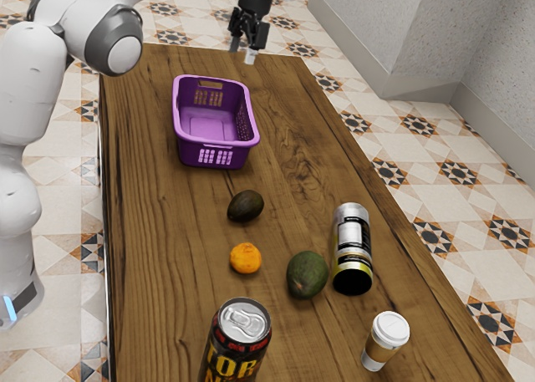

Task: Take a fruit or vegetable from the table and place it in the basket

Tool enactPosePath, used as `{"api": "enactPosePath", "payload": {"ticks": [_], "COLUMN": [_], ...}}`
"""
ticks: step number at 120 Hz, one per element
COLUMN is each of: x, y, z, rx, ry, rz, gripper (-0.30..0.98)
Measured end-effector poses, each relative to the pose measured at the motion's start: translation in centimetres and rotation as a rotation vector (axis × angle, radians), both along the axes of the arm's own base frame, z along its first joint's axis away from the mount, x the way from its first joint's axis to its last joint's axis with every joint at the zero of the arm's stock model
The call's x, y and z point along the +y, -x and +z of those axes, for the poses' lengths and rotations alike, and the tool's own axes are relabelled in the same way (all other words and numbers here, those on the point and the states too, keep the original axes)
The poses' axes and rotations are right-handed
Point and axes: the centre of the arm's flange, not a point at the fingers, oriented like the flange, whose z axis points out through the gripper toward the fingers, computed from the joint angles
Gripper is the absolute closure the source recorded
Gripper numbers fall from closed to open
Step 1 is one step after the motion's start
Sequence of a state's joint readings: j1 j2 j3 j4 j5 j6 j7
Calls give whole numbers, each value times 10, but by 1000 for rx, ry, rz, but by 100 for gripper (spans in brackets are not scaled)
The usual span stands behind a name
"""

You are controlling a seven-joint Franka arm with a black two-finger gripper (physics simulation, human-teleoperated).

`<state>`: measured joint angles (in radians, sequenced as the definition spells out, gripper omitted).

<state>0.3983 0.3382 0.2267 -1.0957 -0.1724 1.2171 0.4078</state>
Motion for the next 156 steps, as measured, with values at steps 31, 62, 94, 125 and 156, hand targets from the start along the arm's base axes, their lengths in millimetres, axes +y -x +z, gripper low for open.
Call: {"api": "enactPosePath", "payload": {"ticks": [31, 62, 94, 125, 156], "x": [-22, -128, -180, -304, -382], "y": [53, 49, -13, 60, 91], "z": [121, 157, 98, 34, -41], "rx": [-233, -270, -177, -128, -105], "ry": [-119, -139, -95, 60, 92], "rz": [-78, -501, -857, -1248, -1474], "gripper": [0, 0, 0, 0, 0]}}
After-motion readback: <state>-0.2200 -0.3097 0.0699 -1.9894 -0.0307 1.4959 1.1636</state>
